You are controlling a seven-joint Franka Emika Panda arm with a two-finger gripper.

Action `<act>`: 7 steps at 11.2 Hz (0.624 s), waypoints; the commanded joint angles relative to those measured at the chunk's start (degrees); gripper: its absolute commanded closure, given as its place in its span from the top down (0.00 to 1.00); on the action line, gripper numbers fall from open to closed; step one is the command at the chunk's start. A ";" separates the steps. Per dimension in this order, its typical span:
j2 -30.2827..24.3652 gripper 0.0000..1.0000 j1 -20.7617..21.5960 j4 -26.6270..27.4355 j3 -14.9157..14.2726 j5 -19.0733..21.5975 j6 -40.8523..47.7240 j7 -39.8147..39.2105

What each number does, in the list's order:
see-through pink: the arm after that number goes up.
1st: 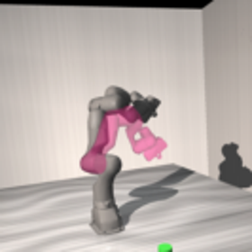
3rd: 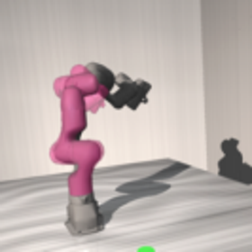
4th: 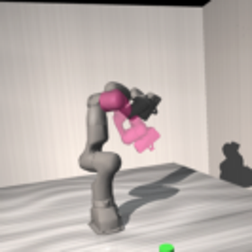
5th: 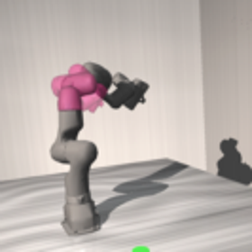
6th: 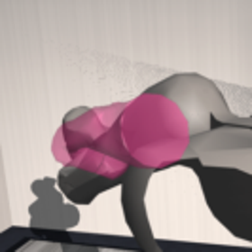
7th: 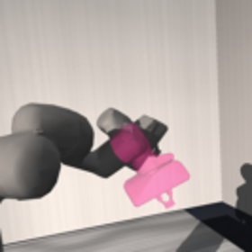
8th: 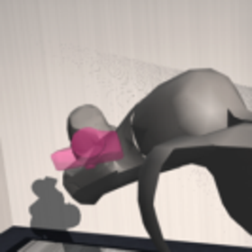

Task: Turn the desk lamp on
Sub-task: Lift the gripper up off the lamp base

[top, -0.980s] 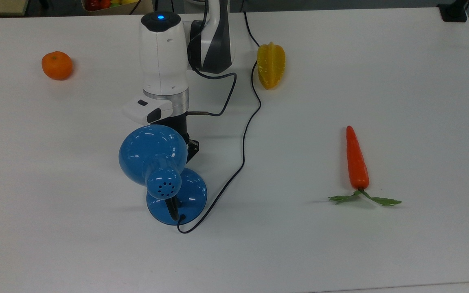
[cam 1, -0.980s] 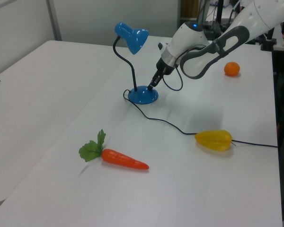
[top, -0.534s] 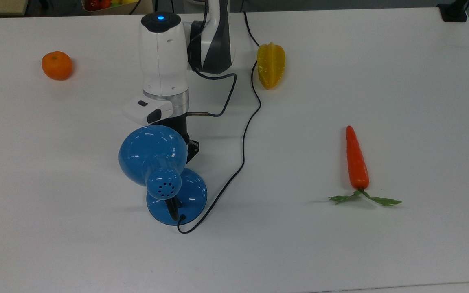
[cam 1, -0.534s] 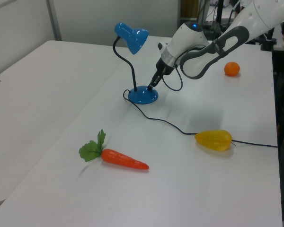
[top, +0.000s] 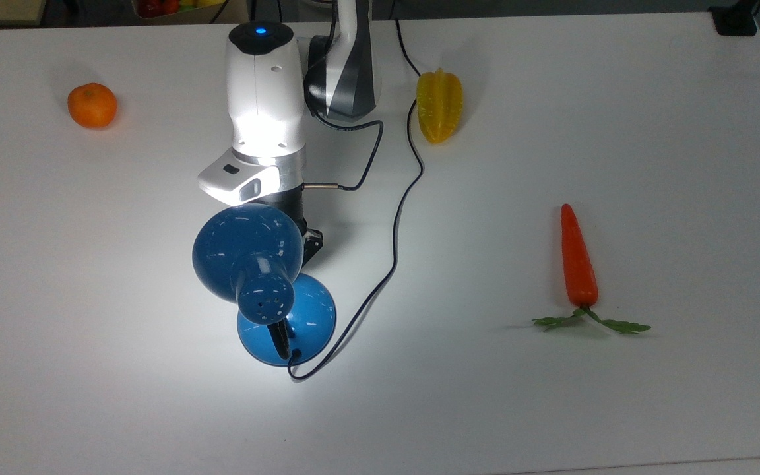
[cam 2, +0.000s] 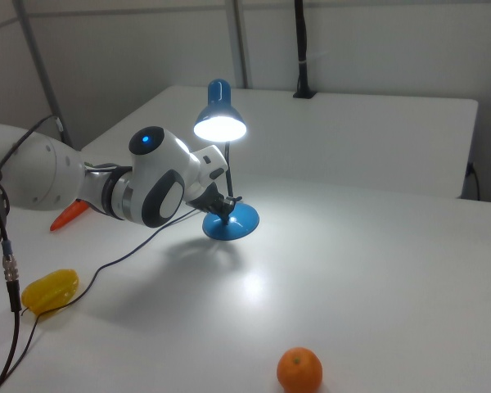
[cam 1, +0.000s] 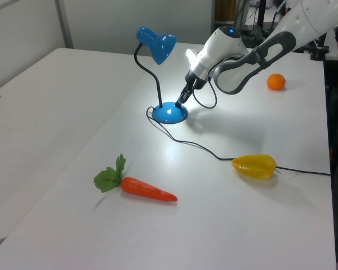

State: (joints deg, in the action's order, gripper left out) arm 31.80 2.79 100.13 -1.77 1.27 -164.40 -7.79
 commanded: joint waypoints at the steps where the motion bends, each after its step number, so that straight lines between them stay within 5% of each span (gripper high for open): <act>1: -0.15 0.00 0.20 0.06 -0.25 -0.13 -1.28 -0.56; 7: -8.32 0.00 0.11 6.12 -0.25 0.13 3.00 -0.47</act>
State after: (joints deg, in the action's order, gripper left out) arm 28.98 2.74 101.18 -1.77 1.28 -164.40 -7.79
